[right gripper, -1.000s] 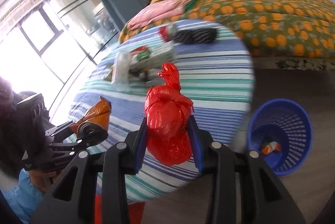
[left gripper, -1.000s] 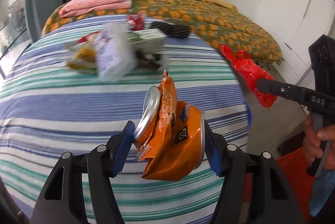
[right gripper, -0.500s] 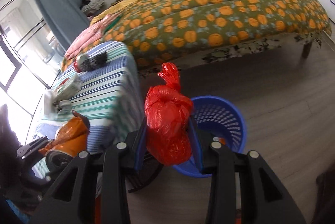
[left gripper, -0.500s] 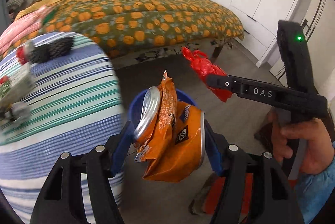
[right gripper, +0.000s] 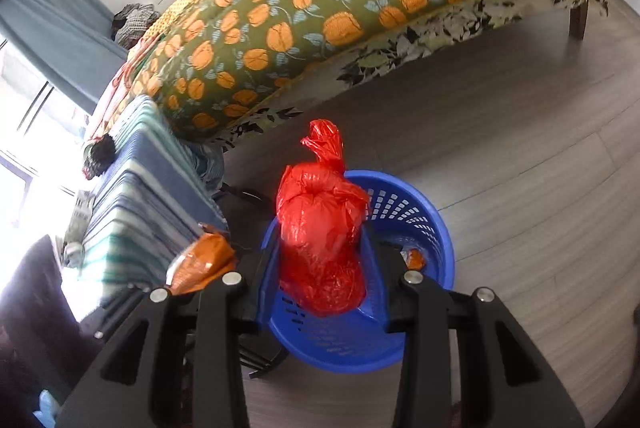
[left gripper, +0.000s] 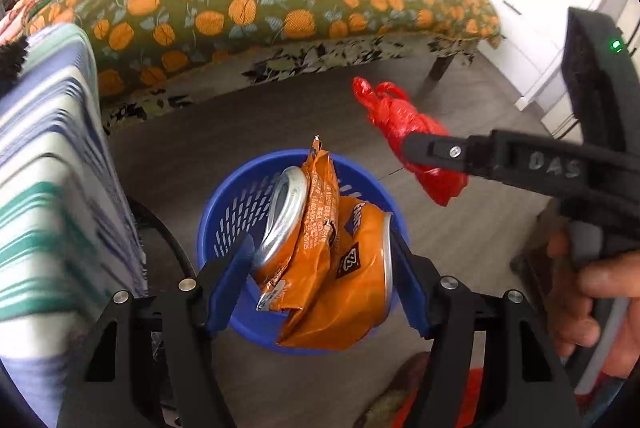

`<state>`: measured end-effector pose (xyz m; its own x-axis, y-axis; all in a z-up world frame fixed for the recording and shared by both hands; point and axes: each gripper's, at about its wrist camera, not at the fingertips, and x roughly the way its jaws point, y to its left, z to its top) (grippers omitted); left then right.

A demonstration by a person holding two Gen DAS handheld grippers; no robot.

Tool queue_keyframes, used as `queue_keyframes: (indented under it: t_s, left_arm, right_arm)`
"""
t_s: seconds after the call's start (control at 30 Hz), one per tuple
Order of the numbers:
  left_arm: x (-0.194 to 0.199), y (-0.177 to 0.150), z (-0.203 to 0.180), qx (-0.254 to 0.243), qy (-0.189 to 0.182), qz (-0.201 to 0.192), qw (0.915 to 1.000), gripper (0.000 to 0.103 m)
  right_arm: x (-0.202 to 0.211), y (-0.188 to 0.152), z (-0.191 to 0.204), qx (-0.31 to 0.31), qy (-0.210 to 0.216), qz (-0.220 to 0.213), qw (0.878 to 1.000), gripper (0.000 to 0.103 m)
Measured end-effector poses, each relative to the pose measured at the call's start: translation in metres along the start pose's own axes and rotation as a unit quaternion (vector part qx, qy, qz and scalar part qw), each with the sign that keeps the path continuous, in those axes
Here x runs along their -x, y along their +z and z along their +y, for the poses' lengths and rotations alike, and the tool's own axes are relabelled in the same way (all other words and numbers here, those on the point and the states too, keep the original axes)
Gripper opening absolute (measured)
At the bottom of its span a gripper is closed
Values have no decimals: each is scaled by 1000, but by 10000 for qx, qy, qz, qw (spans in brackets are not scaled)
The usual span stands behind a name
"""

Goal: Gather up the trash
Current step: 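Carry the can and red bag over the wastebasket and release both, then return both grippers to the table and reach the right gripper toward the milk carton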

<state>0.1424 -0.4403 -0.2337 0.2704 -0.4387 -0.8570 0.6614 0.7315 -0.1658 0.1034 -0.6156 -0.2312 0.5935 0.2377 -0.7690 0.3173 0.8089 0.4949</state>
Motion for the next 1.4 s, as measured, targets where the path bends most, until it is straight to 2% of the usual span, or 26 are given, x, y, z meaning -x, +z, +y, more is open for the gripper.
queue_keyframes:
  t_s: [0.07,0.1,0.17,0.27,0.33,0.4,0.5,0.57,0.67,0.8,0.9,0.97,1.1,1.13,1.2,1.27,1.37,1.4]
  left_arm:
    - [-15,4,1,-8,56,40,10000,69]
    - [-18,4,2,-25,64,54,10000,70]
    - [-28,5,4,-47,162,129,9998,77]
    - [-32,7,6,69,202,162,9996,83]
    - [-25,8,6,150,102,62,9998,86]
    - [-7,5,3,139,57,-116,9998,89]
    - [31,0,-1,131,-140,-379,9991,89]
    - [65,-9,0,99,-306,-563,9979,92]
    - [122,-34,12,-6,-362,-844,9958,95]
    - [181,-83,62,168,-1,-948,9954,96]
    - [209,-118,121,610,512,-874,9930,96]
    - [222,-137,164,846,961,-809,9885,96]
    - [241,-160,247,1239,1846,-672,9726,96]
    - [244,-164,269,1367,2089,-656,9661,96]
    - [251,-168,305,1585,2299,-653,9580,96]
    - [255,-170,336,1834,2492,-654,9487,96]
    - [258,-168,372,2133,2606,-652,9393,96]
    - [259,-167,378,2179,2585,-653,9389,96]
  right_arm:
    - [-9,4,-5,-64,45,56,10000,41]
    - [-13,5,-7,-91,43,85,9999,50]
    - [-18,8,-14,-237,68,102,9996,61]
    - [-13,11,-23,-488,71,-10,9988,61]
    - [-3,13,-24,-553,90,-172,9983,63]
    - [11,15,-23,-542,28,-397,9977,68]
    - [30,13,-13,-381,-326,-719,9962,70]
    - [40,8,-1,-229,-684,-912,9932,88]
    - [50,-3,30,237,-1029,-1205,9871,89]
    - [54,-45,97,1233,-1124,-1321,9771,89]
    - [49,-90,165,2058,-760,-1160,9687,89]
    - [39,-119,214,2638,-444,-875,9596,89]
    - [3,-157,305,3562,4,-134,9343,89]
    - [-12,-162,326,3743,4,59,9273,89]
    - [-33,-166,352,3911,-66,166,9202,89]
    - [-63,-159,371,3880,-236,362,9206,89]
    - [-89,-142,389,3892,-294,280,9203,91]
    - [-96,-137,394,3872,-289,312,9210,91]
